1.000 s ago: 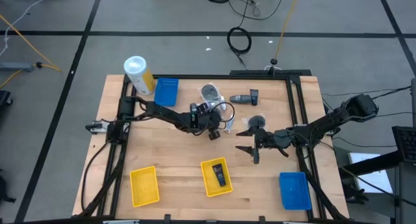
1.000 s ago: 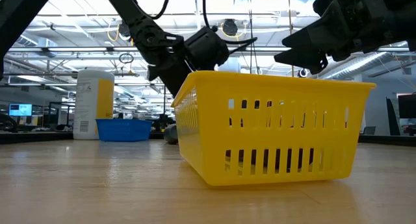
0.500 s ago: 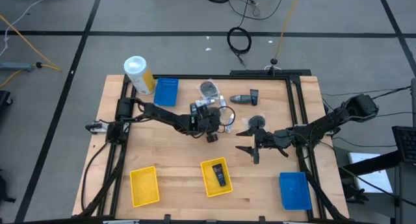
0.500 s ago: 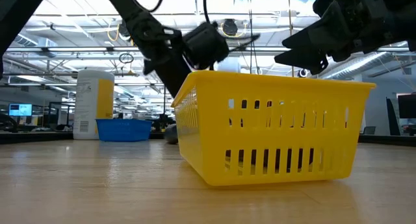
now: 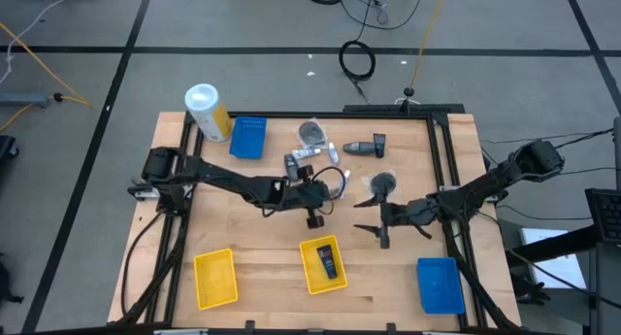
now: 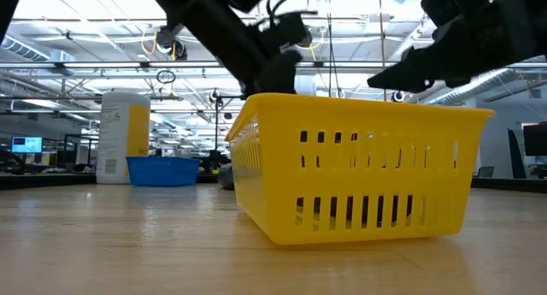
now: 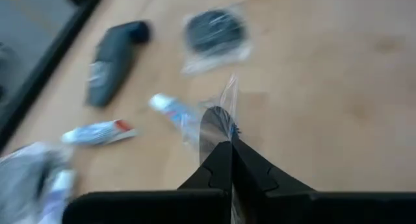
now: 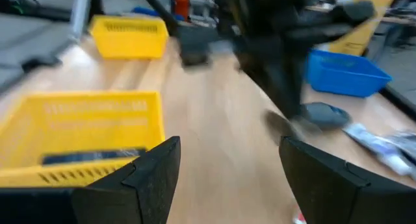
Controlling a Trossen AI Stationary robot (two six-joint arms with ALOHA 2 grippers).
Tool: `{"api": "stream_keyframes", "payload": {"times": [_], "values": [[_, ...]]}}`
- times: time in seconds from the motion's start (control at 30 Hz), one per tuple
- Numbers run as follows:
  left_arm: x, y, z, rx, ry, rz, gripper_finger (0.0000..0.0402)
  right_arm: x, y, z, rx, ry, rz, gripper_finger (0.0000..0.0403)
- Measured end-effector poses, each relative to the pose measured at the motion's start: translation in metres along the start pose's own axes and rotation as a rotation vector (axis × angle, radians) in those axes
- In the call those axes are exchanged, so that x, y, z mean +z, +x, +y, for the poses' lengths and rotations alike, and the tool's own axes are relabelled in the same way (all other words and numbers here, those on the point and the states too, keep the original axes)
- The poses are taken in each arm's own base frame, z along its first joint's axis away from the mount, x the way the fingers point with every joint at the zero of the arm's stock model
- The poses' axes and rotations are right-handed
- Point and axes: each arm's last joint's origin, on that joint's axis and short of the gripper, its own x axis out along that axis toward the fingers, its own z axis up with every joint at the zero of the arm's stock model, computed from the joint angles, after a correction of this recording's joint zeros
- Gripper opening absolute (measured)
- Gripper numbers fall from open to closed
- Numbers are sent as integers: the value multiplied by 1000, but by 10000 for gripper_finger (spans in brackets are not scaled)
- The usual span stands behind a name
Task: Pick & Place Travel size toiletries
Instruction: Put the black hairbrush into the bottom blue bin
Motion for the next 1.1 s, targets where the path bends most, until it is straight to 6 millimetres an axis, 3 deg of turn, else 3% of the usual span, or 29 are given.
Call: {"api": "stream_keyframes", "payload": {"times": [0.27,0.4,0.73,0.87,1.1], "values": [[6,-10,-20,-274,49,-60,3,-21,10,3,-82,-114,118,254],[7,-11,-25,-274,63,-73,11,-26,19,5,-5,-123,100,254],[15,-12,-26,-273,52,-153,11,-31,35,1,-43,-97,15,249],[16,-13,-26,-273,44,-164,13,-32,36,1,-42,-103,22,210],[21,-13,-25,-275,11,-206,3,-27,36,1,-45,-102,-26,87]]}}
